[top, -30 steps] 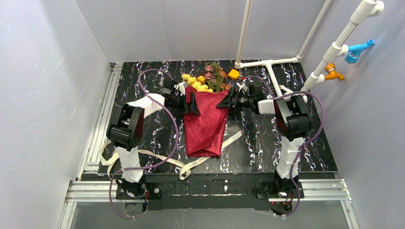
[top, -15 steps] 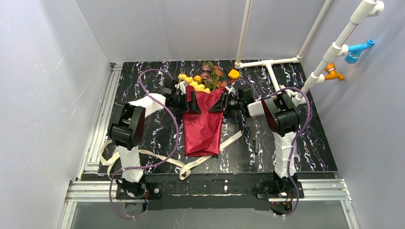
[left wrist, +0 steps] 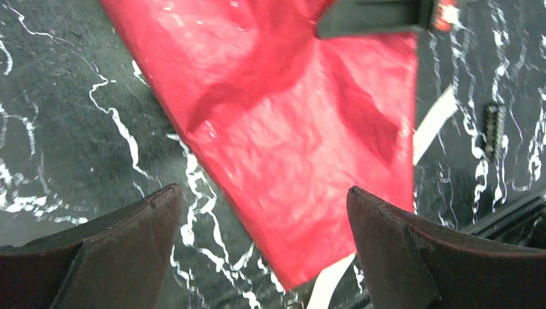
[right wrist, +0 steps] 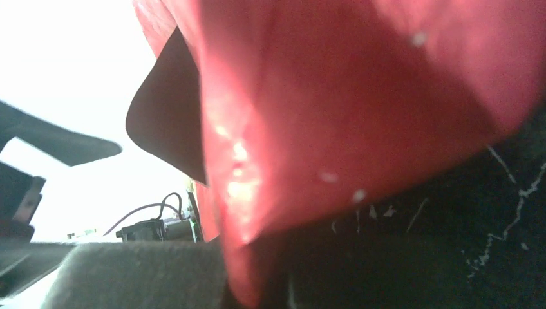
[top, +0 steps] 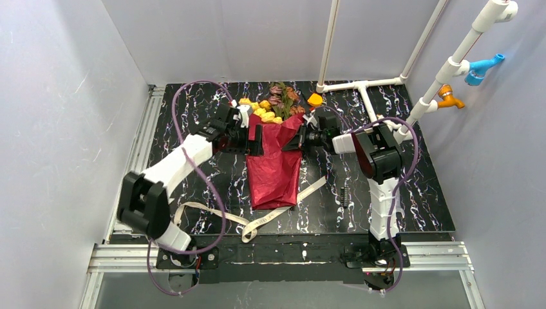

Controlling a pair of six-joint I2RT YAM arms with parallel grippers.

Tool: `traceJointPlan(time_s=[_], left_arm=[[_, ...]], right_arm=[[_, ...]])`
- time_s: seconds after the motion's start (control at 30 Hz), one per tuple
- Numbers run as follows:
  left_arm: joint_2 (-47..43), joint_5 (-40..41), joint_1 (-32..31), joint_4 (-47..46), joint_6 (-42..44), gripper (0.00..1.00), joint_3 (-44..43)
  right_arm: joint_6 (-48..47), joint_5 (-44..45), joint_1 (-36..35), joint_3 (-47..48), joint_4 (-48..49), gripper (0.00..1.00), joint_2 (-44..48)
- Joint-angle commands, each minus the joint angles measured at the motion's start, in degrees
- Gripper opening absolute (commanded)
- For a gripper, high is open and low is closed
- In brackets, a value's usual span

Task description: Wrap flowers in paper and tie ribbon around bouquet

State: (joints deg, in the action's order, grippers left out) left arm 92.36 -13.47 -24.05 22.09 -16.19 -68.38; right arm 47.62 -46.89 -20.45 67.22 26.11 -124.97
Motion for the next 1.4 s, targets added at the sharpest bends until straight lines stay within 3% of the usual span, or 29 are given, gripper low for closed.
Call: traceJointPlan(time_s=[0.0,0.23,0.47,0.57,0.7,1.03,1.37], left_arm=[[-12.1,10.9,-5.8,9.8,4.9,0.98,2.6],[-25.5,15.3,-10.9,20.8,-10.5,0.96,11.2],[-34.3,11.7,-15.5,24.4,-26.0,0.80,24.2],[-34.6,9.8,-16.2,21.8,-28.6,0.64,28.7],[-32.7,7.0,-16.7,15.0,-32.2,0.53,33.5],[-18.8,5.4,-17.3,0.6,-34.1,0.49,36.0],[-6.7,9.9,-16.8,-7.4,-36.6,0.39,31.7]], right_arm=[[-2.2,0.6,-0.4,3.2,-3.0,0.01,5.1],[-7.1,0.8,-0.5,6.3,-9.8,0.01,9.2],[-8.6,1.3,-0.6,11.0,-13.7,0.01,8.6],[-8.7,1.3,-0.5,12.8,-14.5,0.01,7.5],[-9.3,1.4,-0.6,14.2,-15.3,0.01,6.6],[-10.3,2.1,-0.6,16.9,-18.3,0.01,6.1],[-9.1,2.5,0.5,19.5,-19.0,0.01,4.8]])
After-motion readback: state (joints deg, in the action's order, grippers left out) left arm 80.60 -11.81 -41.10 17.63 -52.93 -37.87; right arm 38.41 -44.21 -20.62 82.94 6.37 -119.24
